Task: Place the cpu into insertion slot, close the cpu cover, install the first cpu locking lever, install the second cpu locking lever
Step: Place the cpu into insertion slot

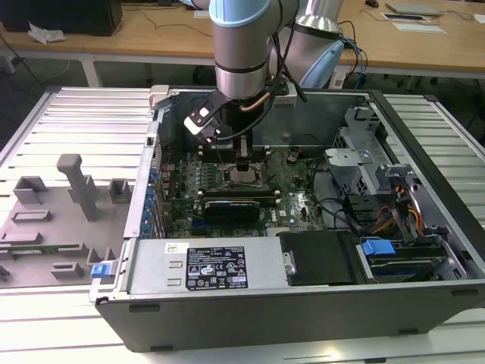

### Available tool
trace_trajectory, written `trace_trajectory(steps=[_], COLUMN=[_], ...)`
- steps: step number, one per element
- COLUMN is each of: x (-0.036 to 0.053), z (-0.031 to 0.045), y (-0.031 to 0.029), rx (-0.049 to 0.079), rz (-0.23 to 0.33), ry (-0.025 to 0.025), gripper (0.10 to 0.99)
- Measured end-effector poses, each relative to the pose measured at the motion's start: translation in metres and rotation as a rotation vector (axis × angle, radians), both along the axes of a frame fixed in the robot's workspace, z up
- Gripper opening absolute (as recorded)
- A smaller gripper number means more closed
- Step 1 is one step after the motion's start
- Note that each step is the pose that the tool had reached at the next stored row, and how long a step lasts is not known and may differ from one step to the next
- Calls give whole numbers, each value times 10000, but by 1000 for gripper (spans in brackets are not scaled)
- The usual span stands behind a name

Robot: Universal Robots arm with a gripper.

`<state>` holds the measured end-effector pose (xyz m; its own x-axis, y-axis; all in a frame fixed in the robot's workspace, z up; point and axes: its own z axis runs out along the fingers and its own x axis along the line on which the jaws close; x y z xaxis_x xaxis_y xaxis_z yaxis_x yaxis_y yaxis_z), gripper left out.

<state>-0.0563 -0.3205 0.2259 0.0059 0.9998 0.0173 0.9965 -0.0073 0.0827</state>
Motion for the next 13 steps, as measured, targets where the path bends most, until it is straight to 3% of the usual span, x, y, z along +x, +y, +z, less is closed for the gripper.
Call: trace_trajectory(steps=[3,4,6,8,13], x=[0,2,9,11,94], z=[9,9,9,8,8], y=[0,0,0,0,0], rx=[0,0,-2,-1,-1], rz=[0,3,0,0,1], ry=[0,67,361,398,397], gripper=[106,106,106,106,106])
